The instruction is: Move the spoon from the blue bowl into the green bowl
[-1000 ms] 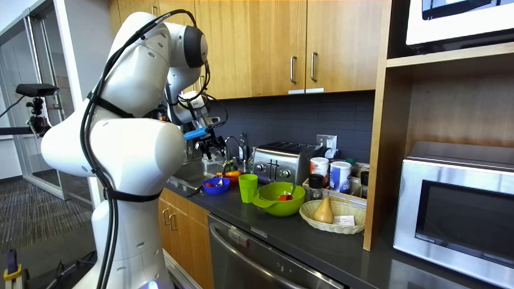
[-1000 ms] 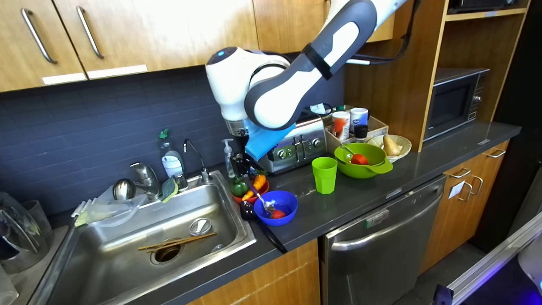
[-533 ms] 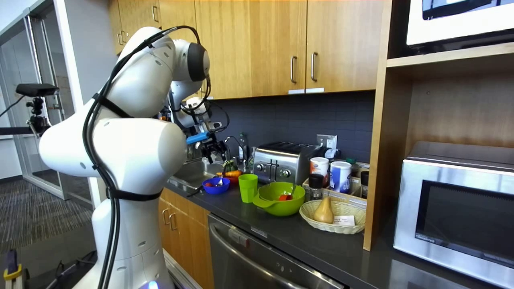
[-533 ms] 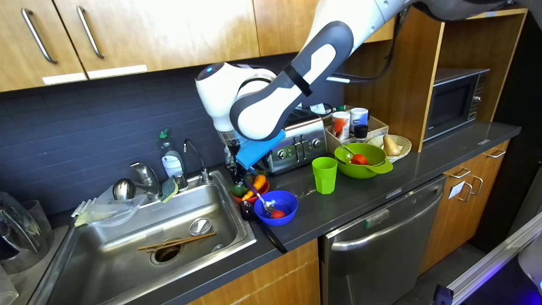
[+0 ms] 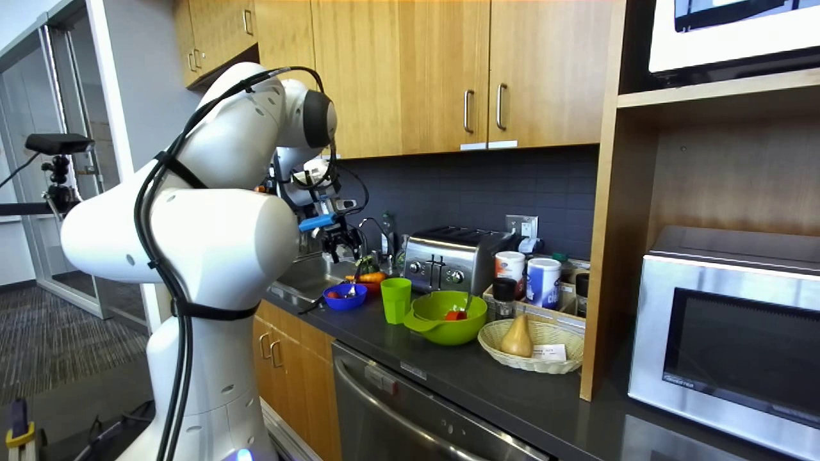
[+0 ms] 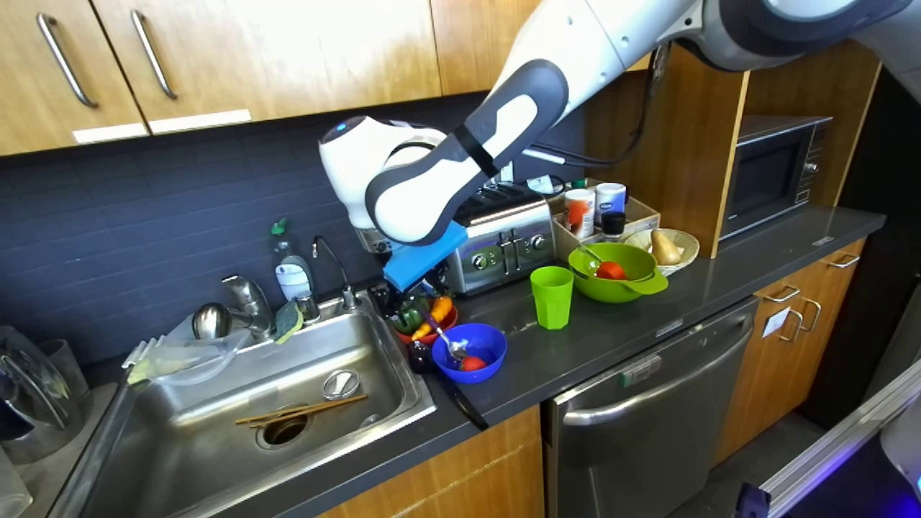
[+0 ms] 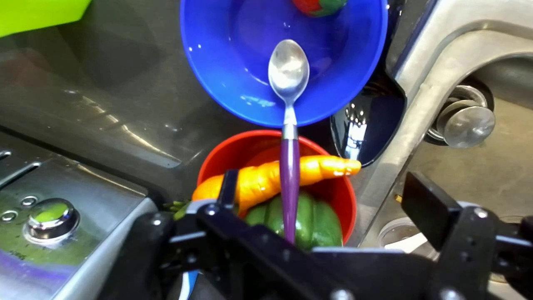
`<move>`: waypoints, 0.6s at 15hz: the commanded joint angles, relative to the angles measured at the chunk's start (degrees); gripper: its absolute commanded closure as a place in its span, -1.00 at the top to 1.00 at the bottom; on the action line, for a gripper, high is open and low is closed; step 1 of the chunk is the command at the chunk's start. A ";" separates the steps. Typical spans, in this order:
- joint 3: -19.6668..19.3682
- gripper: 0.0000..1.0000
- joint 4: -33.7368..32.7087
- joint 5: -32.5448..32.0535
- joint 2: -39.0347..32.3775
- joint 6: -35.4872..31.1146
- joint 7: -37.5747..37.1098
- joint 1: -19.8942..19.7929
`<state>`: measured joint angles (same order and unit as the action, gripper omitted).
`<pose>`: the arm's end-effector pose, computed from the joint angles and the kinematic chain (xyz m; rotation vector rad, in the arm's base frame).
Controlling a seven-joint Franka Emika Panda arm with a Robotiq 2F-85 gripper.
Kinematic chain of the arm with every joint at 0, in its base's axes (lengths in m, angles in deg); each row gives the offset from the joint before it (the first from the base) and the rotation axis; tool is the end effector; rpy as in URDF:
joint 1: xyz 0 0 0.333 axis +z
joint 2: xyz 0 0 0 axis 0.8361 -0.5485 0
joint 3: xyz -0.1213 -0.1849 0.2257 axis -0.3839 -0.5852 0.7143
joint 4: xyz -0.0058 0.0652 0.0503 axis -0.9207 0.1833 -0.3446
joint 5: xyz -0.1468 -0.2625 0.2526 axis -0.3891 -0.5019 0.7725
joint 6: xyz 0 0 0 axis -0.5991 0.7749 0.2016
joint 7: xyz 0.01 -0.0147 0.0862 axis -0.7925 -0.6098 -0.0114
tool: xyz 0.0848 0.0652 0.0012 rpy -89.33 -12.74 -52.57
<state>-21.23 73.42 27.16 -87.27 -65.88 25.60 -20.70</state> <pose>0.5506 0.4775 0.2681 2.8808 0.3656 0.2076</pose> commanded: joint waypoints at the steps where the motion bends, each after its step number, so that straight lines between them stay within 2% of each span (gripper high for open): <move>1: -2.56 1.00 -5.72 2.03 -3.77 2.65 2.57 0.77; 9: -5.77 1.00 -12.04 4.02 -9.73 7.08 5.30 -0.65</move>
<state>-26.19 65.99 29.60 -94.36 -61.88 29.09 -21.98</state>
